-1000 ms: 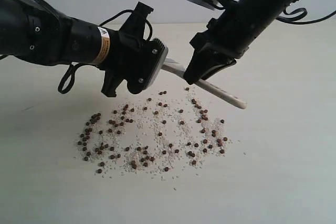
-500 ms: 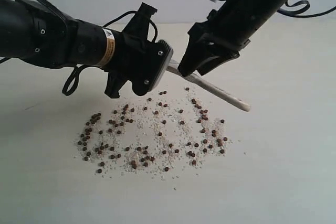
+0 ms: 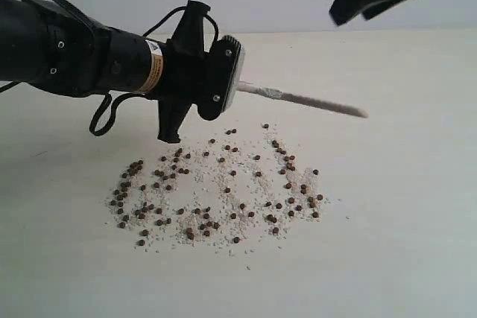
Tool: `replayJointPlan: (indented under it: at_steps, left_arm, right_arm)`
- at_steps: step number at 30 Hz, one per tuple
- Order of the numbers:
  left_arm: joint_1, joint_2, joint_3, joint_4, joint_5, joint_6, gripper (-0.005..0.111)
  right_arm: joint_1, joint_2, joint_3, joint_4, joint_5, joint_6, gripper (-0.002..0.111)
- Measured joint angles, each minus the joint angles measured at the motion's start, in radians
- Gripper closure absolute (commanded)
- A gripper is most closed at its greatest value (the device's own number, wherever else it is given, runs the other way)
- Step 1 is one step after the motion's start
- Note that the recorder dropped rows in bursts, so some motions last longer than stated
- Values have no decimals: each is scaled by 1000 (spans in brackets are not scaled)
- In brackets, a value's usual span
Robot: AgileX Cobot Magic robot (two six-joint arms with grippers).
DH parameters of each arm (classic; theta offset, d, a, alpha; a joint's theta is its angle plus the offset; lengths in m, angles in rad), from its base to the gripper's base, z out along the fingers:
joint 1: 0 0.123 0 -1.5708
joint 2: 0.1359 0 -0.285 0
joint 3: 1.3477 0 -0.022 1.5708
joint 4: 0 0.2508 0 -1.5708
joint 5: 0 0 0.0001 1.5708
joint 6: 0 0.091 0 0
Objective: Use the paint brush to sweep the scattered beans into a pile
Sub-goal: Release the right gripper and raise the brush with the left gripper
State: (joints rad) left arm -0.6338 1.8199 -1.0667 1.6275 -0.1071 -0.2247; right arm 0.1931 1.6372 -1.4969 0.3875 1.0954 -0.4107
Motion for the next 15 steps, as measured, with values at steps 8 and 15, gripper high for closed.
replayJointPlan:
  at_steps: [8,15]
  left_arm:
    - [17,-51,0,-2,-51,-427,107]
    - [161,-121,-2,66,-446,-820,107]
  right_arm:
    - [-59,-334,213,-42,-254,49,85]
    - [-61,-551,512,-10,-468,-3,88]
